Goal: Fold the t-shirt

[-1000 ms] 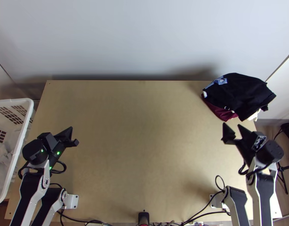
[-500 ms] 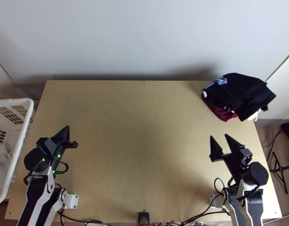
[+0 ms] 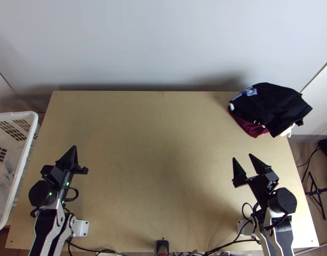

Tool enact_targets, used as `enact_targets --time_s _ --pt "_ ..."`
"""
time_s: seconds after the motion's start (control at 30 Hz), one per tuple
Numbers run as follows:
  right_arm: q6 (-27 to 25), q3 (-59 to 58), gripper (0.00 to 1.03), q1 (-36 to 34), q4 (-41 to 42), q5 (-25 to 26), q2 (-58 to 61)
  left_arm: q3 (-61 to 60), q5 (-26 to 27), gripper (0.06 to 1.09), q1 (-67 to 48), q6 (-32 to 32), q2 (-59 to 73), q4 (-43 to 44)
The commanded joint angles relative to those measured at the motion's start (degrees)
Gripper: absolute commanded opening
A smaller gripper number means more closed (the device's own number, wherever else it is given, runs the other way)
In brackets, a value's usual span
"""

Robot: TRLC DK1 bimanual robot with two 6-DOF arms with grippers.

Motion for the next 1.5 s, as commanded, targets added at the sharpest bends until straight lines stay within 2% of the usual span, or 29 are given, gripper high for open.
enact_targets --time_s 0.0,0.07,0.1,0.27,0.3,0.4,0.47,0.73,0.87,1.47 --pt "-1.10 -0.46 0.96 2.24 0.46 0.15 -0.65 -1.21 -0.04 0.24 0.42 1.60 -11.75 -8.96" --pt "-1.45 -0.46 0.98 3.30 -0.07 0.15 -0.65 -1.21 -0.13 0.47 0.77 1.60 -15.97 -12.30" --pt "-2.50 -0.46 0.98 3.65 -0.33 0.15 -0.65 -1.12 -0.04 0.52 0.95 1.78 -16.40 -13.00" --pt "-2.86 -0.46 0.98 3.47 -0.95 0.15 -0.73 -1.21 -0.04 0.52 0.95 2.22 -16.40 -13.44" --pt "-2.68 -0.46 0.98 3.47 -1.92 0.15 -0.73 -1.21 0.05 0.58 0.77 2.22 -16.32 -13.62" --pt "-1.71 -0.55 0.98 3.91 -3.67 0.15 -0.65 -1.12 -0.04 0.90 0.77 2.31 -16.40 -16.17" --pt "-1.80 -0.55 0.98 3.91 -3.67 0.24 -0.73 -1.12 -0.04 1.03 0.86 2.39 -16.40 -17.75" --pt "-1.80 -0.64 0.98 3.38 -4.02 1.64 -0.65 -1.04 -0.04 1.04 2.97 2.74 -16.40 -26.45" --pt "-1.80 -0.64 0.98 3.47 -4.02 1.91 -0.65 -1.12 -0.57 1.04 6.22 2.92 -16.32 -26.80" --pt "-1.80 -0.64 0.98 3.47 -4.11 1.91 -0.65 -1.21 -0.83 1.04 6.31 2.48 -16.32 -27.24"
